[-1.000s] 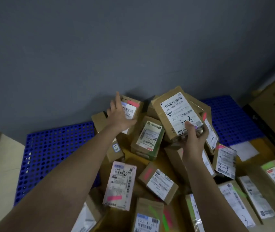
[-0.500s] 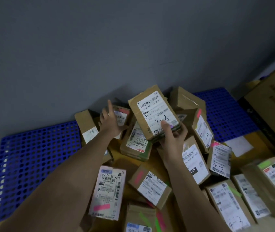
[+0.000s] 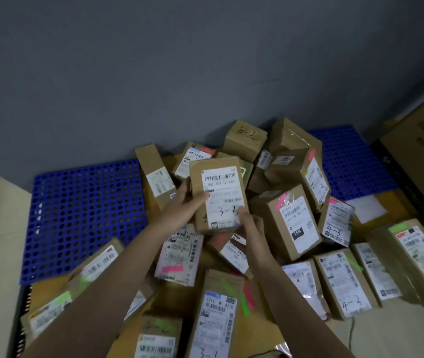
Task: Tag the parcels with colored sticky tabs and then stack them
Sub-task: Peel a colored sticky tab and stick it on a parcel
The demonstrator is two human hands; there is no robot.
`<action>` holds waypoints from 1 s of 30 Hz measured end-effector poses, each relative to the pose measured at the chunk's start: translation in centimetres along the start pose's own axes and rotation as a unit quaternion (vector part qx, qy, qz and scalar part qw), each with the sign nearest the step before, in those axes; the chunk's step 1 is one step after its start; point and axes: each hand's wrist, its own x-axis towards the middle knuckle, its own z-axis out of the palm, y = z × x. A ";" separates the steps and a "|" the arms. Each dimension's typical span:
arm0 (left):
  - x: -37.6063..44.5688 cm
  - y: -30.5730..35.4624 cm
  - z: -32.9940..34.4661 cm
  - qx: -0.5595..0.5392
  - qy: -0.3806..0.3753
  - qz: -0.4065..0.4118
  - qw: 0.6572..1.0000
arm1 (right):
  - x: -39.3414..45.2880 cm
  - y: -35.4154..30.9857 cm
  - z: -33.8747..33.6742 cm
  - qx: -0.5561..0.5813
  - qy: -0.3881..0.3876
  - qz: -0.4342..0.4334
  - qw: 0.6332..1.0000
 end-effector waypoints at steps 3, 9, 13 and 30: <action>-2.7 -1.3 -0.3 0.019 -0.013 -0.006 1.000 | -1.8 2.0 -0.2 -0.081 -0.013 0.004 0.997; -4.5 -3.4 -1.1 0.152 0.021 -0.066 0.986 | -4.0 4.6 0.3 -0.184 -0.073 0.002 0.980; -4.5 -4.8 -0.2 0.181 0.071 -0.116 0.974 | -4.8 6.0 -1.6 -0.172 0.001 -0.062 0.983; -7.0 -6.6 5.6 0.469 0.106 0.259 0.838 | -3.0 17.0 -6.6 -0.568 0.121 0.030 0.813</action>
